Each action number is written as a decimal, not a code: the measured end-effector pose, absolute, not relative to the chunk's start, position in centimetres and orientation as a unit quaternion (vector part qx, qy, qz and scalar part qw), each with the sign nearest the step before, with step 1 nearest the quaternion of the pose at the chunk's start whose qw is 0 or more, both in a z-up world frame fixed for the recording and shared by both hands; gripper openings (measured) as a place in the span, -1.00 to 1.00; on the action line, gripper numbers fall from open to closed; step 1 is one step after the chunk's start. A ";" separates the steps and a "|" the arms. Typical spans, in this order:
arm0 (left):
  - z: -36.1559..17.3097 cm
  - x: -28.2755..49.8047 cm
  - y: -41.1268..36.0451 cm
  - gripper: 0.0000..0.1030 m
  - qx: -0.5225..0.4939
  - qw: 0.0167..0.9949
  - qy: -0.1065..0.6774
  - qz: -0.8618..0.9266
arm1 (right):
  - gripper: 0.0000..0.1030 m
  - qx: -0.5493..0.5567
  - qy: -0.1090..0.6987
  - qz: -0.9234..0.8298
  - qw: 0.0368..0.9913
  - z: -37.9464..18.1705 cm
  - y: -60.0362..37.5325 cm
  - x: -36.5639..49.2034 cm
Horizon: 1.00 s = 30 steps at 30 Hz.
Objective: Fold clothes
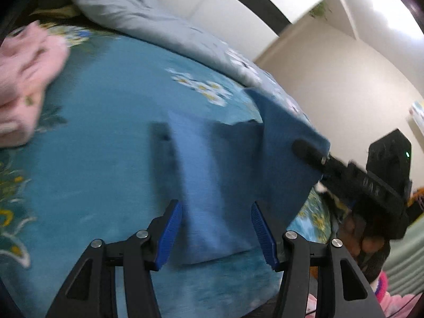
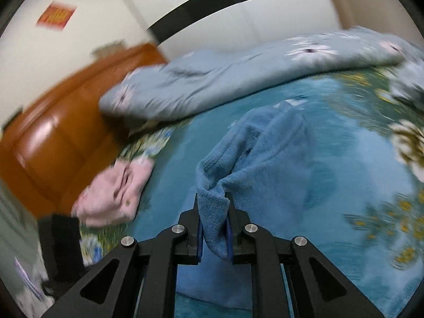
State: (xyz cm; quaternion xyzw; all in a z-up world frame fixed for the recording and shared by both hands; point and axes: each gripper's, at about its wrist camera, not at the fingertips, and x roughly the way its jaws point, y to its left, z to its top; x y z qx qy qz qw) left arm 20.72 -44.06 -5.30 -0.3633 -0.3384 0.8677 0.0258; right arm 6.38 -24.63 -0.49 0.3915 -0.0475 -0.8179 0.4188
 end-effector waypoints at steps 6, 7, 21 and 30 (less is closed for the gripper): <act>-6.9 22.3 -45.6 0.14 -0.364 0.021 -0.366 0.856 | -0.73 0.421 0.049 -0.793 0.437 -5.5 -29.3 9.8; -6.9 22.3 -45.7 0.14 -0.361 0.022 -0.369 0.856 | -0.73 0.417 0.059 -0.793 0.441 -5.7 -29.4 10.4; -6.1 19.1 -45.0 0.24 -0.359 0.052 -0.370 0.855 | -0.02 0.429 0.065 -0.731 0.527 -7.0 -27.3 13.3; -8.6 18.2 -43.0 0.25 -0.430 0.009 -0.308 0.849 | -0.02 0.480 -0.129 -0.782 0.375 -8.5 -15.7 7.1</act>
